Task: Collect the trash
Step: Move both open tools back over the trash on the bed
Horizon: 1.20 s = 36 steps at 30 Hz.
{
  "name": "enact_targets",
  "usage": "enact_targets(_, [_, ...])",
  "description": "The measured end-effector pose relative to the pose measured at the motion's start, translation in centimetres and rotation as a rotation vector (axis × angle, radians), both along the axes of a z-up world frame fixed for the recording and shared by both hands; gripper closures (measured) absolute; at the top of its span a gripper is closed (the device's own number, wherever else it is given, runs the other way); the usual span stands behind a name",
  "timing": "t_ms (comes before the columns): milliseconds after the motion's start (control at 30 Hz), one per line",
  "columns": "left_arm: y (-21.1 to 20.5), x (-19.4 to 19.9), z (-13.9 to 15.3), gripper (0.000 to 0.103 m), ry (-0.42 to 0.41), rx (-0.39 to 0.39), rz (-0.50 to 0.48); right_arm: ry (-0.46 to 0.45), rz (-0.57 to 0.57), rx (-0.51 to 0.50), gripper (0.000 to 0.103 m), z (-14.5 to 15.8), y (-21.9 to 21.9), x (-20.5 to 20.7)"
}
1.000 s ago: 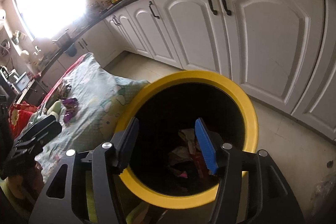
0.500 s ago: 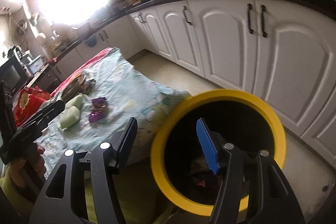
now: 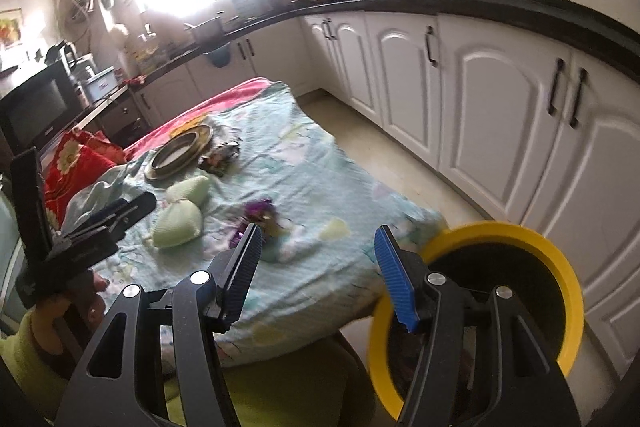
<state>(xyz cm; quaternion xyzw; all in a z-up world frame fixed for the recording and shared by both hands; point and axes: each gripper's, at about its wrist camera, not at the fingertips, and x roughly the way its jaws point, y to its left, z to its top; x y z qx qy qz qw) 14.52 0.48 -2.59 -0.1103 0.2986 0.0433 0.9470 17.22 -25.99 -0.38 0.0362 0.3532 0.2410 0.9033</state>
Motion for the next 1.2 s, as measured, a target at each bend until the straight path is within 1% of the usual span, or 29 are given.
enact_targets(300, [3.1, -0.4, -0.2, 0.013, 0.0, -0.033, 0.057, -0.018, 0.053, 0.025, 0.046, 1.4, 4.0, 1.5])
enact_targets(533, [5.2, -0.8, -0.5, 0.012, 0.004, -0.056, 0.108, -0.016, 0.113, 0.009, 0.046, 1.3, 7.1, 1.6])
enact_targets(800, [6.8, -0.8, -1.1, 0.013, 0.016, -0.075, 0.14, -0.012, 0.146, -0.003, 0.046, 1.1, 9.3, 2.1])
enact_targets(933, [7.3, -0.7, -1.7, 0.013, 0.033, -0.085, 0.14, -0.009, 0.162, -0.011, 0.046, 1.1, 10.6, 3.2])
enact_targets(1067, [7.5, -0.5, -2.4, 0.013, 0.046, -0.104, 0.129, 0.001, 0.173, -0.017, 0.046, 0.8, 12.6, 5.3])
enact_targets(1200, [7.3, 0.0, -3.0, 0.018, 0.06, -0.125, 0.11, 0.018, 0.174, -0.023, 0.046, 0.5, 14.8, 7.9])
